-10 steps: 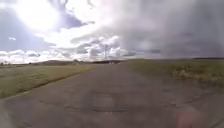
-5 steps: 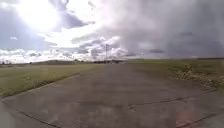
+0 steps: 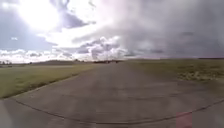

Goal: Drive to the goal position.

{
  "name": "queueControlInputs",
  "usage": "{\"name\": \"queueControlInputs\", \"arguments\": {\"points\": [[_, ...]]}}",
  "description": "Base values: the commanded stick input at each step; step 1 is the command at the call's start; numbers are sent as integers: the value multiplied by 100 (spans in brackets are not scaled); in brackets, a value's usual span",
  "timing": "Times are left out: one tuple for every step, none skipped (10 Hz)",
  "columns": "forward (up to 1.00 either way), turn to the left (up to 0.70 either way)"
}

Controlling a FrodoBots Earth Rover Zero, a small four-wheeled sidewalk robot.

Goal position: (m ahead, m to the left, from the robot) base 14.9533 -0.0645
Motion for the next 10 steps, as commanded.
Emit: {"name": "queueControlInputs", "arguments": {"points": [[100, 0], [100, 0], [100, 0], [100, -40], [100, -40], [100, -40], [100, -40], [100, -40], [100, -31], [100, -21]]}}
